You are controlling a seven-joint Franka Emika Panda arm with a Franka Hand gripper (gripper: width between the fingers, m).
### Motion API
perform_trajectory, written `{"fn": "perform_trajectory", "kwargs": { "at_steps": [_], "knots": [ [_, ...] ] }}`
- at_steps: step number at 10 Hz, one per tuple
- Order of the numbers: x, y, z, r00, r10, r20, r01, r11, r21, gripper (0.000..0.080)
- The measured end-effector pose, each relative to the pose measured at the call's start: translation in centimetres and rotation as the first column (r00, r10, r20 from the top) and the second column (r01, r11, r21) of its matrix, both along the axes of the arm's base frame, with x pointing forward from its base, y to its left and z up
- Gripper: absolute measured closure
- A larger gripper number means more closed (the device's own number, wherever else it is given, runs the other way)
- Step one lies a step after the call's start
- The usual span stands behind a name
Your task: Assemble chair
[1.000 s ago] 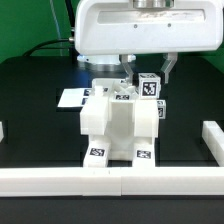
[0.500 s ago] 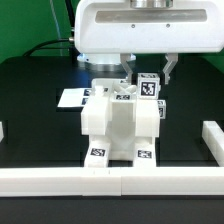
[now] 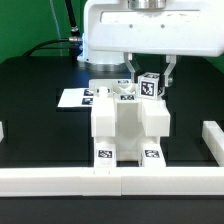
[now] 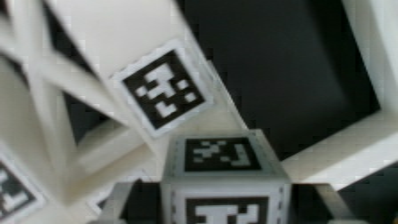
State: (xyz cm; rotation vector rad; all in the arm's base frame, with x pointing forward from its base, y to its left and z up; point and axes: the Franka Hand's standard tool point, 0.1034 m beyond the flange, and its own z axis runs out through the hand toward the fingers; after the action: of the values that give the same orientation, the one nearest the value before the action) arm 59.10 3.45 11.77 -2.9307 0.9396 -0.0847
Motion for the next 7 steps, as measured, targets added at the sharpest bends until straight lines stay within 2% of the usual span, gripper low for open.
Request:
{"fn": "perform_trajectory", "kwargs": {
  "at_steps": [3,7],
  "knots": [
    [-0.02,0.38,-0.04,0.968,-0.252,-0.016,0.252,0.966,0.05,0.0512],
    [-0.06,1.02,-0.06,0.852,-0.52,-0.055,0.523,0.849,0.08,0.0512]
  ]
}}
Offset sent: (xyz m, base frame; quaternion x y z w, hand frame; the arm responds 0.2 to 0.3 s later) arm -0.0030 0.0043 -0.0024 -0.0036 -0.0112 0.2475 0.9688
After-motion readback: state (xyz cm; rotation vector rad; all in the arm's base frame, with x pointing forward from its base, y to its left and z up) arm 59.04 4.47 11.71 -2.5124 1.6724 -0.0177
